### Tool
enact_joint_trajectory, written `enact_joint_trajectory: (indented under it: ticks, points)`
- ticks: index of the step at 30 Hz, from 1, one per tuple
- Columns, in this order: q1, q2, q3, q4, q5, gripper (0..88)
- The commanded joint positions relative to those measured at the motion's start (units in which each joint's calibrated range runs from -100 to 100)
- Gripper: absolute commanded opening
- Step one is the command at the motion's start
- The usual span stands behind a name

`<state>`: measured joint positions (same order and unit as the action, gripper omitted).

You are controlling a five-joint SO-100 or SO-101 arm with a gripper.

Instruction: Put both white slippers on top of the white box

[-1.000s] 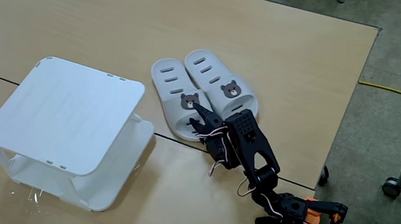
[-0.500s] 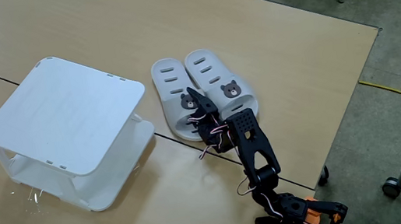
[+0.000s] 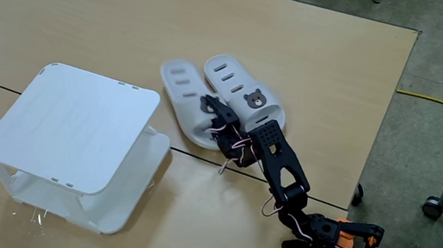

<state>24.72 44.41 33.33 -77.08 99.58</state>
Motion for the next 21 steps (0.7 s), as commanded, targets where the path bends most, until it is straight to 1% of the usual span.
enact_joint_trajectory:
  ticks: [1, 5, 10, 14, 16, 18, 21]
  points:
    - [0.4, -6.3, -7.8, 2.2, 0.4, 0.8]
    - [1.1, -16.0, -8.2, 11.2, 0.4, 0.8]
    - [2.3, -32.3, -8.5, 28.3, 0.4, 0.8]
    - [2.5, -42.2, -8.8, 36.7, 0.4, 0.8]
    - [2.5, -46.3, -11.7, 44.1, 0.4, 0.8]
    - [2.4, -49.3, -18.0, 54.0, 0.4, 0.8]
    - [2.4, -50.1, -25.1, 61.9, 0.4, 0.8]
